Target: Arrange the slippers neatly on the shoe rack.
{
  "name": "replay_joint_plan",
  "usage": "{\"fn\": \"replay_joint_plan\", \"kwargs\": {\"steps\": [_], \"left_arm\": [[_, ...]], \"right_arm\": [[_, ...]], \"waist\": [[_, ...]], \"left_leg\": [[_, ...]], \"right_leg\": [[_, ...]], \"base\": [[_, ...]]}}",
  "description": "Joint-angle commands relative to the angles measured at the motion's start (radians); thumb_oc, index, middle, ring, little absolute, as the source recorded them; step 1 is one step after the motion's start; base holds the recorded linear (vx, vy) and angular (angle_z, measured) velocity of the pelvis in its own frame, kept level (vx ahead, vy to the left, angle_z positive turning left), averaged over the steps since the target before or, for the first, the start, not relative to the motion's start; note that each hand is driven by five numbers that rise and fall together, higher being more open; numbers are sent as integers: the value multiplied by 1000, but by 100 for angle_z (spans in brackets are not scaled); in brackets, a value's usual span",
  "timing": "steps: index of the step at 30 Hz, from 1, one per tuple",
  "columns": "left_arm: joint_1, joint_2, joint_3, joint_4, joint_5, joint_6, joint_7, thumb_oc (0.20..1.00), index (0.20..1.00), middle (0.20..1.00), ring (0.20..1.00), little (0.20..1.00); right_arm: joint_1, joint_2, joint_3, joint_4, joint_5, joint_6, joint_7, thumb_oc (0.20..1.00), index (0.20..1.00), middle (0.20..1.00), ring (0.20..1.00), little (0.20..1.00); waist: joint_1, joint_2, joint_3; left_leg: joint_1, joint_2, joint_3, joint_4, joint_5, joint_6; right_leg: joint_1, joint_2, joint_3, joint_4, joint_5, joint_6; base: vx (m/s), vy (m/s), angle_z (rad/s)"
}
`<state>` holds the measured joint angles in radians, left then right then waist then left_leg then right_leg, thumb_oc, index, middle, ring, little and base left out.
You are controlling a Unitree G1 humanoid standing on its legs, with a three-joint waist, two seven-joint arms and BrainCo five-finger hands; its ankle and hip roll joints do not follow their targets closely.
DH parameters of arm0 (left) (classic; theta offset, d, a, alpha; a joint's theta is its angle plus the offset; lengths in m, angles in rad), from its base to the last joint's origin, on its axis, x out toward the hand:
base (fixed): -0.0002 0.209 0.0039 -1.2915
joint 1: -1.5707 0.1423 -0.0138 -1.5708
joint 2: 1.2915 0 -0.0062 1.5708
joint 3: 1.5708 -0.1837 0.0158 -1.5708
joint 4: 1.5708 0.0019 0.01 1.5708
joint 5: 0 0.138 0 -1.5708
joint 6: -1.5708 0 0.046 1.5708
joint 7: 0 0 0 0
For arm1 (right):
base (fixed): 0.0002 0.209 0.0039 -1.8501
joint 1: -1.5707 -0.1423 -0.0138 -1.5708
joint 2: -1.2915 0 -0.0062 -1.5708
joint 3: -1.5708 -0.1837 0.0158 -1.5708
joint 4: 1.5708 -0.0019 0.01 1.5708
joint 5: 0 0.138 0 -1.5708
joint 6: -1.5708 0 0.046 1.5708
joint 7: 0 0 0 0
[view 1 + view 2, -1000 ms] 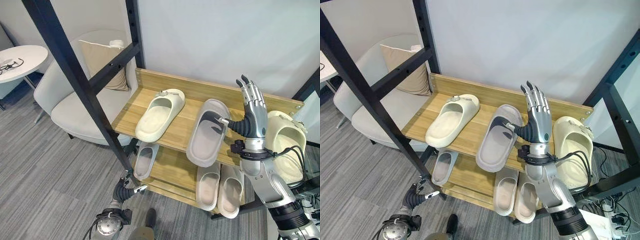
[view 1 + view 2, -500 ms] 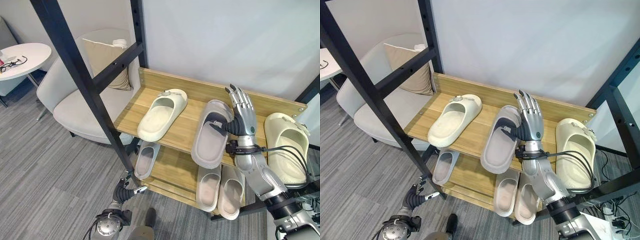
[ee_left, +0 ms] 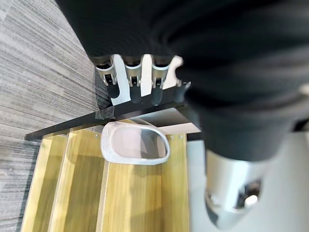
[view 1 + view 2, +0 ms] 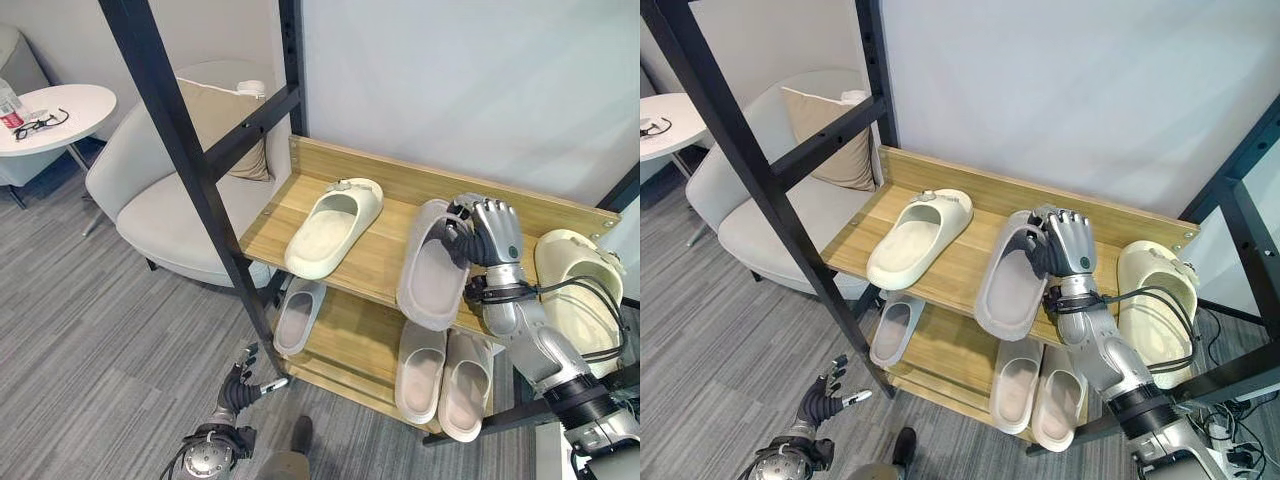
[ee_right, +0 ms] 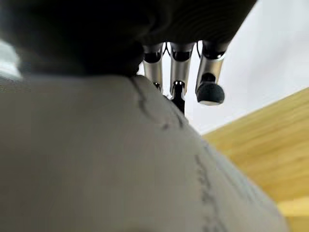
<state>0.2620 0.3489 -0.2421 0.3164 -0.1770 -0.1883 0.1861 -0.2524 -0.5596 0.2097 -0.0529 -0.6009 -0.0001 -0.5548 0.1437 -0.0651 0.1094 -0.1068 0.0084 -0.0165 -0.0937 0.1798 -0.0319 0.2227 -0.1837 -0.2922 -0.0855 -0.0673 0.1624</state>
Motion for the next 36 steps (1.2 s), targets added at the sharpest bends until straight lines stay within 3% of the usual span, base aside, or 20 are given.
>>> {"fn": "replay_joint_plan", "kwargs": {"steps": [1,4,5,7,10,16,17,21,29,31,32,36], "left_arm": [[-63,-2,22,-24,-10,-28,11,1000,1000,1000,1000,1000],[-60,-9,43,-43,0,-19,20,1000,1000,1000,1000,1000],[-55,-12,49,-50,-2,-16,27,1000,1000,1000,1000,1000],[-53,-12,49,-51,-5,-12,28,1000,1000,1000,1000,1000],[-56,-16,53,-47,-27,3,47,1000,1000,1000,1000,1000],[-50,-25,54,-40,-51,4,53,1000,1000,1000,1000,1000],[-57,-28,47,-35,-68,3,57,1000,1000,1000,1000,1000],[-65,-27,44,-31,-76,3,64,1000,1000,1000,1000,1000],[-70,-31,48,-17,-82,-9,65,1000,1000,1000,1000,1000],[-74,-30,51,-10,-77,-13,64,1000,1000,1000,1000,1000],[-77,-34,55,-3,-71,-21,62,1000,1000,1000,1000,1000],[-81,-36,56,8,-68,-28,69,1000,1000,1000,1000,1000]], "right_arm": [[-29,-3,-91,-152,69,-89,-52,200,200,200,200,200],[12,60,-150,-362,196,-198,-53,200,200,200,200,200],[16,91,-146,-424,301,-248,-40,200,200,200,200,200],[17,107,-136,-446,363,-267,-23,200,200,200,200,200],[5,191,-45,-521,646,-336,73,200,200,200,200,200],[-41,247,69,-545,853,-361,185,200,200,200,200,200],[-84,304,161,-527,976,-363,251,200,200,200,200,200],[-114,355,256,-488,1100,-353,325,200,200,200,200,200],[-105,384,345,-422,1167,-326,405,200,200,200,200,200],[-96,377,357,-398,1121,-315,419,200,200,200,200,200],[-85,352,389,-339,1020,-291,442,200,200,200,200,200],[-82,341,412,-287,935,-281,449,200,200,200,200,200]], "waist": [[13,26,-18],[-12,34,-22],[-22,38,-22],[-25,38,-23],[-33,47,-22],[-31,53,-20],[-21,57,-20],[-4,59,-18],[22,60,-12],[27,60,-9],[36,59,-3],[47,56,5]], "left_leg": [[151,31,16,6,-215,-16],[150,38,16,6,-210,-23],[150,42,20,6,-207,-25],[150,43,22,6,-206,-26],[151,50,29,6,-200,-31],[156,55,29,6,-195,-37],[158,59,24,6,-190,-41],[162,62,17,6,-185,-46],[163,66,-4,6,-178,-53],[162,67,-10,6,-176,-55],[159,69,-19,6,-174,-57],[155,70,-28,6,-171,-57]], "right_leg": [[-72,-12,-2,3,39,11],[-74,-7,2,4,34,7],[-77,-4,6,5,33,5],[-77,-3,6,5,33,4],[-81,1,13,8,30,-2],[-73,6,10,10,24,-9],[-68,7,7,12,19,-15],[-60,9,-4,15,16,-20],[-43,9,-33,22,7,-25],[-42,8,-41,24,6,-26],[-40,7,-55,26,5,-26],[-37,8,-67,27,4,-25]], "base": [[-26,-37,0],[-40,-67,-2],[-35,-53,-6],[-27,-46,-6],[-48,-65,-8],[-28,-40,-1],[-21,-35,2],[-23,-27,4],[-9,-13,9],[-11,-6,4],[-17,-10,13],[-15,5,14]]}}
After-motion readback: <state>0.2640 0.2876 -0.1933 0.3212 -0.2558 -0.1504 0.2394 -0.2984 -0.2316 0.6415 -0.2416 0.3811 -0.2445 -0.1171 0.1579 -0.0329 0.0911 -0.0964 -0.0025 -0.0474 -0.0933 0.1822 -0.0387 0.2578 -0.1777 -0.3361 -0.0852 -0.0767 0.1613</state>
